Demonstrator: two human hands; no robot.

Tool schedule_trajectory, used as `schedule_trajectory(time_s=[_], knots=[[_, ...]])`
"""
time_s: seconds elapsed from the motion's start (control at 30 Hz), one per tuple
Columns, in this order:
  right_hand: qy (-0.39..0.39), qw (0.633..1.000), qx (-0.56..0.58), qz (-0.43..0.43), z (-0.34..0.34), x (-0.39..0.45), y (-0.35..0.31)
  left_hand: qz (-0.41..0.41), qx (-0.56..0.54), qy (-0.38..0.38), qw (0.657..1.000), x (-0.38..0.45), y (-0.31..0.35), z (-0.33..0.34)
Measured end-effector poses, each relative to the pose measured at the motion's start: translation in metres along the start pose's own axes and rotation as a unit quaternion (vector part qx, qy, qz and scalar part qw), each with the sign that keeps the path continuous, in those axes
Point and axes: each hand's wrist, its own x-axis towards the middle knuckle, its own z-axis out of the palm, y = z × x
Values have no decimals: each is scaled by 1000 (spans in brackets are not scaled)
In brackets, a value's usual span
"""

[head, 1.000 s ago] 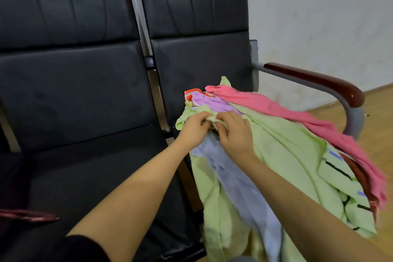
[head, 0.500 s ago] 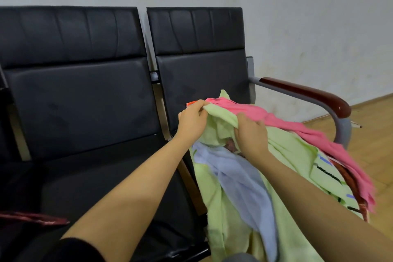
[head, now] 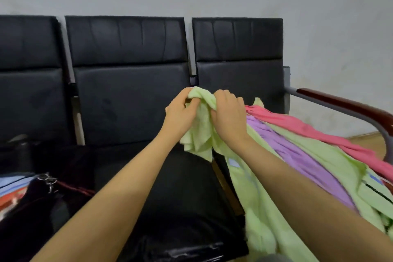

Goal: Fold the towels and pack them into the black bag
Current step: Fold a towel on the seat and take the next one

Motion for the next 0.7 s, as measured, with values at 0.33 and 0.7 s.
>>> schedule_trajectory(time_s=[0.33,0.7], knots=[[-254,944,212,1,52,-42,-118,-122,148,132,972,-53,-81,-100],[-523,811,254,74,70,-115,-106,-251,213,-64,942,-112,-151,-85]])
